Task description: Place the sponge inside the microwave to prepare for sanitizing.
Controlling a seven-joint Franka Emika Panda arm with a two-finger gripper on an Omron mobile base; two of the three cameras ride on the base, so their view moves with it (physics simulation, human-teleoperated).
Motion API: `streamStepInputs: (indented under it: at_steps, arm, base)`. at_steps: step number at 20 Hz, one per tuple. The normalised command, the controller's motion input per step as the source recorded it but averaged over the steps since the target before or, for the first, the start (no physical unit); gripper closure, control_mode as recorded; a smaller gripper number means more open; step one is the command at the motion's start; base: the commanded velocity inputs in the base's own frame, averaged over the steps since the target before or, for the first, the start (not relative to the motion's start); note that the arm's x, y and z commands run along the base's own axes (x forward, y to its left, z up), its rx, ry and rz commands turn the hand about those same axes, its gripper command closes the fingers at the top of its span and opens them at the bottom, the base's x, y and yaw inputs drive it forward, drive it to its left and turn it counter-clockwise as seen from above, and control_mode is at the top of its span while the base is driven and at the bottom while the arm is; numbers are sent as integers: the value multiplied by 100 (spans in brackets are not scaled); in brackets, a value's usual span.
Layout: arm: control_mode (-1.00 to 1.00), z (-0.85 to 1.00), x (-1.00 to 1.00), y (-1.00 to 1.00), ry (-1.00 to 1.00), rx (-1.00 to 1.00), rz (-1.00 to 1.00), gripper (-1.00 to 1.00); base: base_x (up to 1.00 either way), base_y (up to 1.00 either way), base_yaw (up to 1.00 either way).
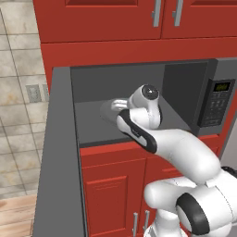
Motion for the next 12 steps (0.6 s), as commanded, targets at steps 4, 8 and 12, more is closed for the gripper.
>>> streamStepInputs:
  at_steps: [4, 8, 12]
  arm:
    - [-100, -16, 15, 3, -1, -8, 0, 100]
    - [-100, -23, 14, 5, -4, -10, 0, 100]
    - [-100, -17, 18, 3, -2, -6, 0, 100]
  base:
    - [0, 0, 0]
    - [0, 0, 0]
    - [0, 0, 0]
